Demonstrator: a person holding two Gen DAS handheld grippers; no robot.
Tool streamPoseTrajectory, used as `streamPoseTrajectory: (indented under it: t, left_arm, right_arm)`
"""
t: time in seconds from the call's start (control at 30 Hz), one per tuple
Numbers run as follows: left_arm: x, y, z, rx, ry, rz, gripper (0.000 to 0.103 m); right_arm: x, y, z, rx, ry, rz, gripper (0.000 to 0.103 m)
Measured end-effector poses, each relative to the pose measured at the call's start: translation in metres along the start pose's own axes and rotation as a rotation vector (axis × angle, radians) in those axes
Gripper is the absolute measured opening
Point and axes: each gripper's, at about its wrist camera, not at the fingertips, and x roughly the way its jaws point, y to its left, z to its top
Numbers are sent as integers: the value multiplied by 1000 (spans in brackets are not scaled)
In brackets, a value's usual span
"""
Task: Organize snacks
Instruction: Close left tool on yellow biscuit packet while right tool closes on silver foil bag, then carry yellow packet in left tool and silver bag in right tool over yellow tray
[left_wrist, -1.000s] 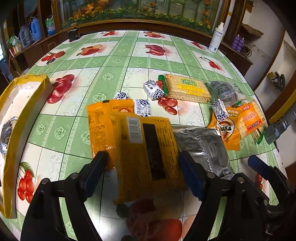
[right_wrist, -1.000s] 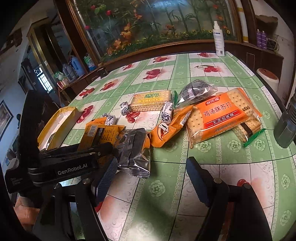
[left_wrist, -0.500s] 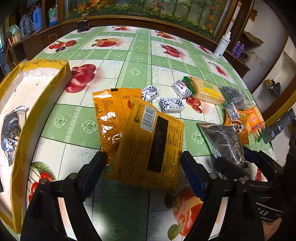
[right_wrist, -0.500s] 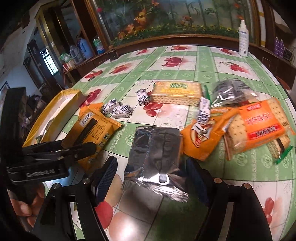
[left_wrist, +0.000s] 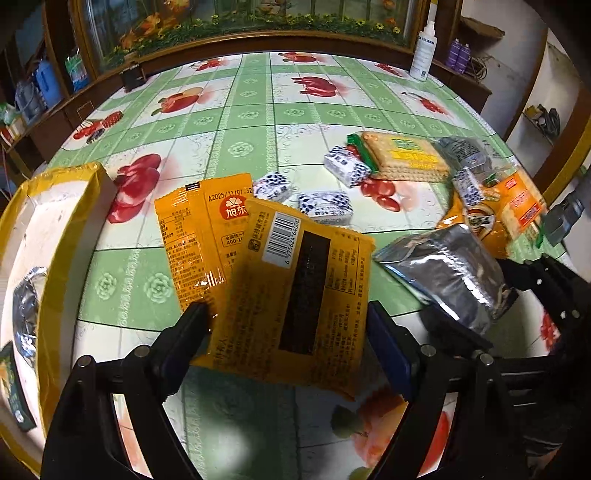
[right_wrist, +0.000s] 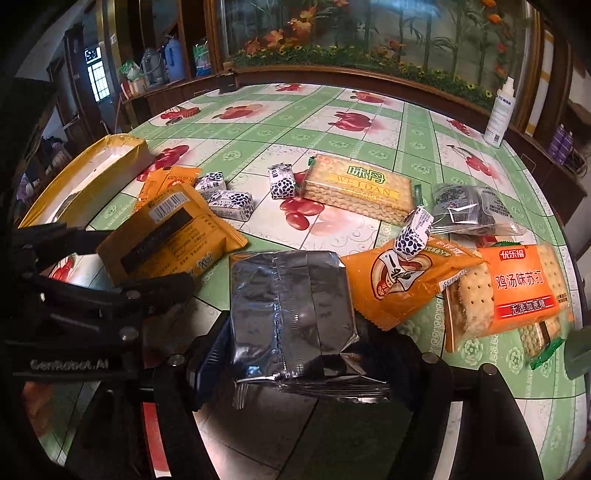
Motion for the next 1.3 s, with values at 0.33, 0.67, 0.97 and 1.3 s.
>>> streamPoseTrajectory:
  t: [0.33, 0.67, 0.97, 1.3]
  left_arm:
    - [-14, 36, -16, -7, -15, -75, 68]
    - [-51, 68, -53, -134, -54, -140, 68]
    - [-94, 94, -75, -205, -136, -126, 68]
    - [-121, 141, -91, -329, -212, -19, 68]
  right_arm:
    - [-2, -8, 4, 46, -19, 75, 71]
    - [-14, 7, 4, 50, -48, 122, 60]
    - [-53, 22, 9, 92, -133, 240, 60]
    - [-72, 71, 28, 32, -184, 345, 60]
